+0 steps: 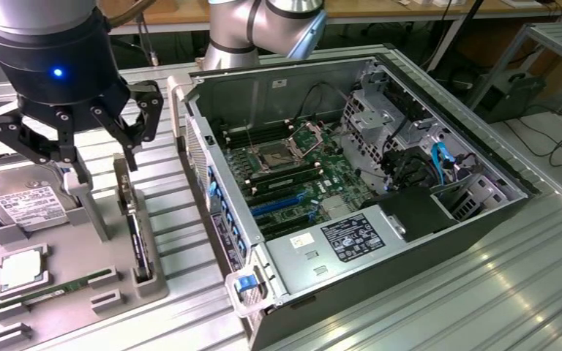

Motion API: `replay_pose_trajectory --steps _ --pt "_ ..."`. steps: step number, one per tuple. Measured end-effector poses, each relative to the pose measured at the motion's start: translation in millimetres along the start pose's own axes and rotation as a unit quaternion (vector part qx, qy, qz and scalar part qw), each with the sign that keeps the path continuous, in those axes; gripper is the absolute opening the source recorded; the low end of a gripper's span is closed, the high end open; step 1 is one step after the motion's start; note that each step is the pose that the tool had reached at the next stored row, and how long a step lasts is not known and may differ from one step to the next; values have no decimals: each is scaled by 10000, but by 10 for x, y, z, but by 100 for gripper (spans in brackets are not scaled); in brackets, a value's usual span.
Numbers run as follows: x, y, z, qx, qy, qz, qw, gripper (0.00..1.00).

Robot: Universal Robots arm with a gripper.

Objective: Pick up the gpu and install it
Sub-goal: 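Pick up the gpu and move the gpu toward the slot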

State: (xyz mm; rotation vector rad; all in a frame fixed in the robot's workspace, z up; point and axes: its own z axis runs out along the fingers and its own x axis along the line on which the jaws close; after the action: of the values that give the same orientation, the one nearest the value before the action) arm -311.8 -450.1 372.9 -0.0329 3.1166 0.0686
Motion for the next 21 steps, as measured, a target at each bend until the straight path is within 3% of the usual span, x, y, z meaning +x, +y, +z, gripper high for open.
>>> replay_pose_trajectory --steps 21 --pt "-4 -16 324 0 2 -1 10000 55"
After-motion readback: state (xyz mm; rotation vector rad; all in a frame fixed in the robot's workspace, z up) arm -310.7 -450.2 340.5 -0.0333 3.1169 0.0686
